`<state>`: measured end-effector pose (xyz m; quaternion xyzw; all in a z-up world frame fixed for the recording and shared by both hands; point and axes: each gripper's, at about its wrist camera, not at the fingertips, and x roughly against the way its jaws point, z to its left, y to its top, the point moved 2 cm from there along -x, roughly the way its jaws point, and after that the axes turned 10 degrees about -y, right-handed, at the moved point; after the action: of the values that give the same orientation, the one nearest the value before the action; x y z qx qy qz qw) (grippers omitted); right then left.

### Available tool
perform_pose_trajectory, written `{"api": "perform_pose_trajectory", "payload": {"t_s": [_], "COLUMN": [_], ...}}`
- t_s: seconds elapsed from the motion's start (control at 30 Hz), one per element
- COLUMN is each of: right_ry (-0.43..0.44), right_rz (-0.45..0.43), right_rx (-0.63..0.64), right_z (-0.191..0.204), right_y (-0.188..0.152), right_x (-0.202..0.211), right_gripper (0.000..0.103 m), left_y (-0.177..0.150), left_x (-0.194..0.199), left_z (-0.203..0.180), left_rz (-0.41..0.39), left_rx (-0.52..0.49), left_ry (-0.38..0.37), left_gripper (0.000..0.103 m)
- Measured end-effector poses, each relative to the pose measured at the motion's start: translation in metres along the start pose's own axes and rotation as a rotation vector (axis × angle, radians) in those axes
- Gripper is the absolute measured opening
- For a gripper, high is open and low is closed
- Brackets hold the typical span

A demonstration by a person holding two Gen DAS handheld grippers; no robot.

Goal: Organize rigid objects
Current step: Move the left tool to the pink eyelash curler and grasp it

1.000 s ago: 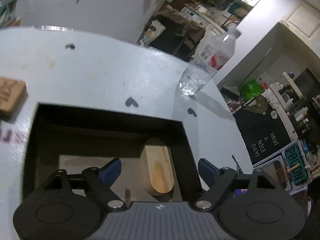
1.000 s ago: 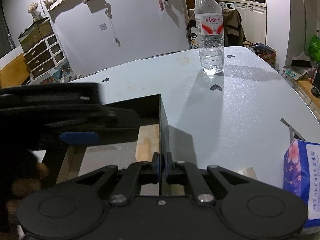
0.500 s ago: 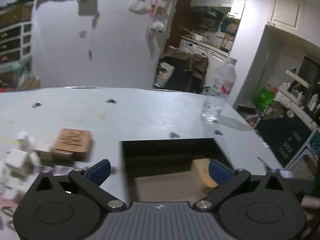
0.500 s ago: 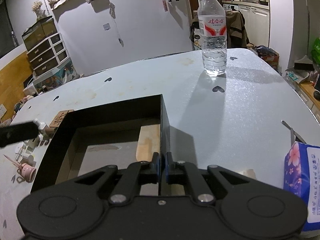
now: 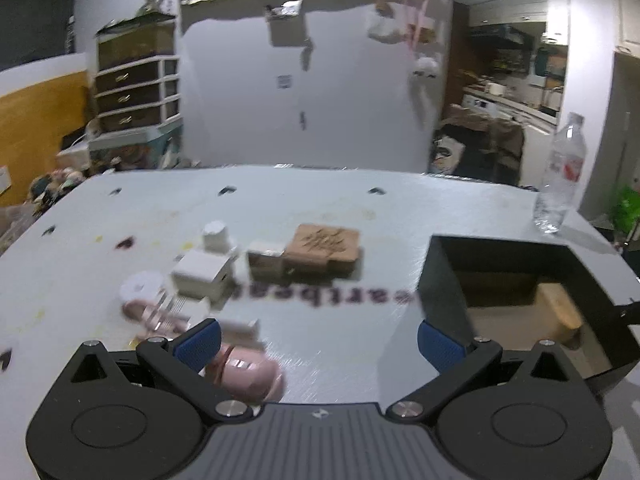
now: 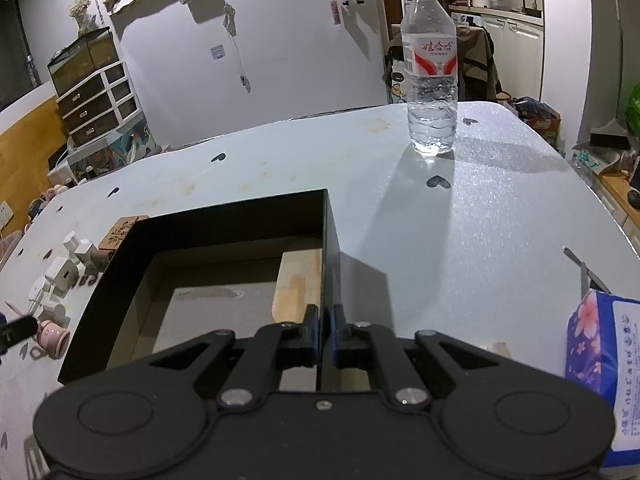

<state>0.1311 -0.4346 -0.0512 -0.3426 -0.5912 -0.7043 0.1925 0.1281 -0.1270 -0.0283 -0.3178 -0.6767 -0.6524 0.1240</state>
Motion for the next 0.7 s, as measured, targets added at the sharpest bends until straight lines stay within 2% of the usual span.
{"api": "perform_pose_trajectory", "payload": {"t_s": [0.2, 0.33, 0.5, 0.63, 0.7], "right_ry": [-0.005, -0.003, -0.003, -0.003, -0.004], "right_rz": [-0.001, 0.002, 0.002, 0.002, 0.002], "right_rx": [0.003, -0.004, -0.009, -0.014, -0.014], "right_z": [0.0, 0.0, 0.0, 0.0, 0.0], "right_y": [0.0, 0.0, 0.0, 0.0, 0.0], "right_x": [0.001, 0.001, 0.001, 0.0, 0.0], "right_gripper": [0.006, 0.006, 0.006, 0.006, 0.006], "left_y": [-0.022, -0.033, -0.04, -0.041, -0.042], "left_x": [-0.001, -0.009, -0.021, -0.031, -0.038], "left_z": [0.014, 0.025, 0.037, 0.04, 0.041], "left_rz": [-0.007, -0.009, -0.012, -0.024, -0.009], "left_rx": [0.065, 0.148, 0.192, 0.171, 0.154], "left_ry": [0.052, 0.061, 0.113, 0.155, 0.162], "left_gripper": [0.103, 0.102, 0.092, 0.091, 0.087]}}
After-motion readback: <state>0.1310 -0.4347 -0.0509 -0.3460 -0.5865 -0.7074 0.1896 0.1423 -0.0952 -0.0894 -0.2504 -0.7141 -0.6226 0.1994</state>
